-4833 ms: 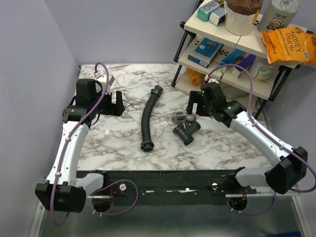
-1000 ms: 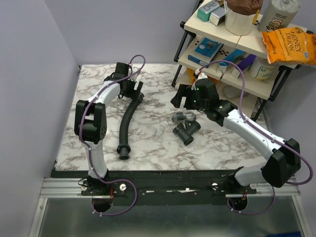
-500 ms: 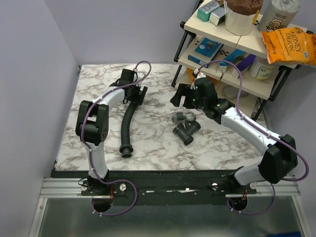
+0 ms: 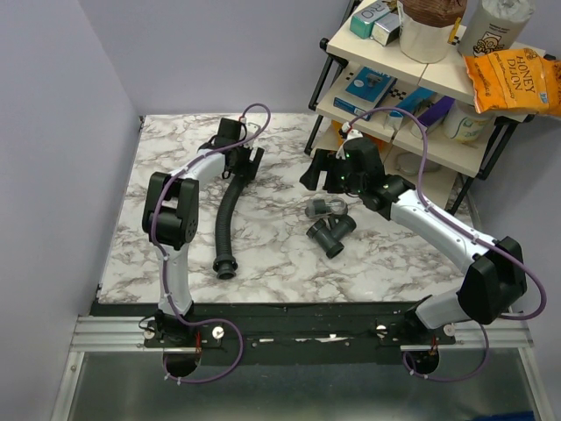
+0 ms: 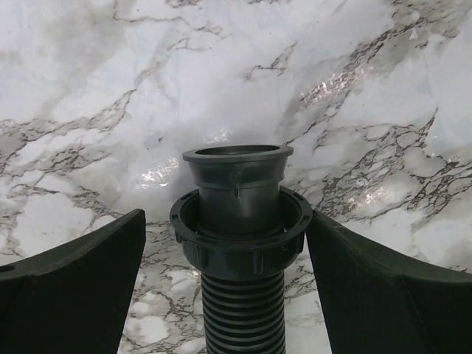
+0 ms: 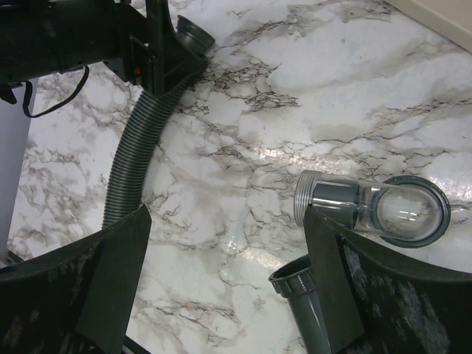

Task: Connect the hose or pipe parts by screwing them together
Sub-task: Pick up the pipeline from the center of the board.

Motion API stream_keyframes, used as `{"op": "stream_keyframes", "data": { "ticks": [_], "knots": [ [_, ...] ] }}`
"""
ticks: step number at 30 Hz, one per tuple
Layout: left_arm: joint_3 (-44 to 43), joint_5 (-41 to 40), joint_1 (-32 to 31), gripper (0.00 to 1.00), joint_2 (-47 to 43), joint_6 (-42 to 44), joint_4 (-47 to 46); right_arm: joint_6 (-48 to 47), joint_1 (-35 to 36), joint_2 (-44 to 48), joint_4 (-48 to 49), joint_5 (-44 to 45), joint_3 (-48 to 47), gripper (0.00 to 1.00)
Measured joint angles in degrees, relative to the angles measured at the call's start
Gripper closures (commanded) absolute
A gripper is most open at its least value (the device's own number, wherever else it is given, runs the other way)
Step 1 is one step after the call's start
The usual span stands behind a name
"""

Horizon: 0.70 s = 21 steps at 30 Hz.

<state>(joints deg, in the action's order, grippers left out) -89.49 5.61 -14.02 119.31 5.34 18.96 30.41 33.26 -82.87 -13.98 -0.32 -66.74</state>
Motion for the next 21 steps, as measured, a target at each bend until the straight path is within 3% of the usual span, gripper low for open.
{"op": "stream_keyframes", "data": {
  "ticks": [15, 18, 21],
  "knots": [
    [-6.9, 0.0, -0.8, 0.13, 4.0, -0.9, 2.0, 0.2, 0.0, -0.4, 1.0, -0.4, 0.0, 0.09],
    [-7.8, 0.0, -1.3, 0.12, 4.8, -0.8, 2.5, 0.2, 0.0, -0.4, 1.0, -0.4, 0.1, 0.09],
    [-7.5, -0.3, -1.5, 0.01, 4.9, -0.6, 3.7, 0.2, 0.0, -0.4, 1.0, -0.4, 0.1, 0.09]
  ]
}}
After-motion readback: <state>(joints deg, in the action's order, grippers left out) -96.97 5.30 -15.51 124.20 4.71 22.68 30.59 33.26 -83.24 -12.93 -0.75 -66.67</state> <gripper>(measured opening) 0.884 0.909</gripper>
